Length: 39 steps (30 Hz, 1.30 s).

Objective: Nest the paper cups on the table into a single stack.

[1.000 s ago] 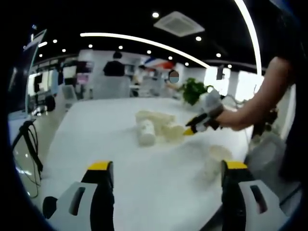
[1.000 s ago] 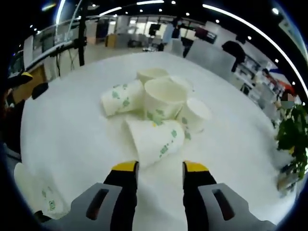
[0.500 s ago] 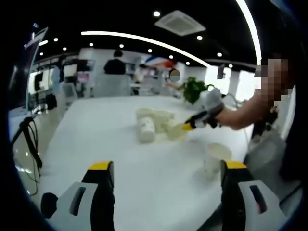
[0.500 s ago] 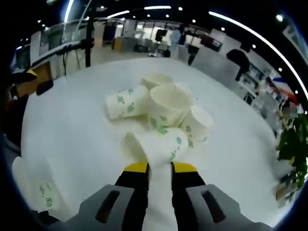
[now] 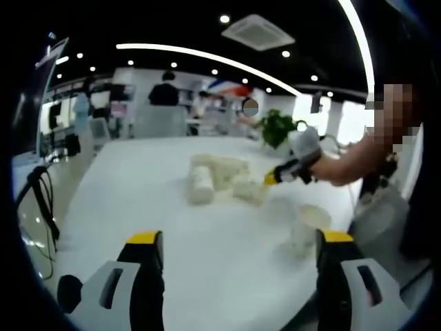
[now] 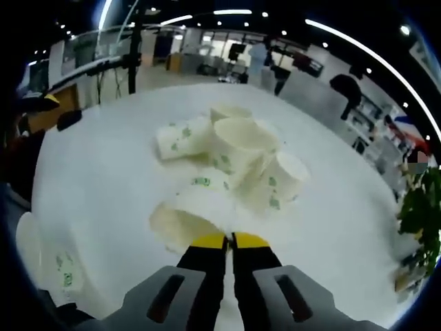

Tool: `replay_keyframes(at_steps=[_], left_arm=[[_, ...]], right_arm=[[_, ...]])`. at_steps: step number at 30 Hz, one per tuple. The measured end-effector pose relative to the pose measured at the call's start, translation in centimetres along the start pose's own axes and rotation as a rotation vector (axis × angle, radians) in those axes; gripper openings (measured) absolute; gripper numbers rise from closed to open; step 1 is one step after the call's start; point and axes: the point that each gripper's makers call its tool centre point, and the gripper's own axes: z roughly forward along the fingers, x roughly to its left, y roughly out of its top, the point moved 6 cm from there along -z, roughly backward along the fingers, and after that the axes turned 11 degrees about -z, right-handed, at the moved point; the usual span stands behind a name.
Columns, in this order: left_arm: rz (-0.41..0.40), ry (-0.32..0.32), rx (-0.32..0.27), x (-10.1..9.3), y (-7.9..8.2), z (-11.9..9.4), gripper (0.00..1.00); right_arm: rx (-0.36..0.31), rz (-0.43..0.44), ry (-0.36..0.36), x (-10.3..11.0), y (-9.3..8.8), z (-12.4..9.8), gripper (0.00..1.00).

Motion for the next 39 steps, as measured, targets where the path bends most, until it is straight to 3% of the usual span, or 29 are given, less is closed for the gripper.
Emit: replay_keyframes(at_steps=[18,39], left_arm=[[0.019,-0.020,0.000,-0.2,0.6,0.3,0.90],[0.035,-0.048,0.000,-0.6,1.0,0.8,0.89]], right_arm=[[-0.008,0.003,0.015,0.3,-0.4,-0.9,0.00],[-0.042,0.085,0.029,-0.6,-1.3,-3.6,0.00]])
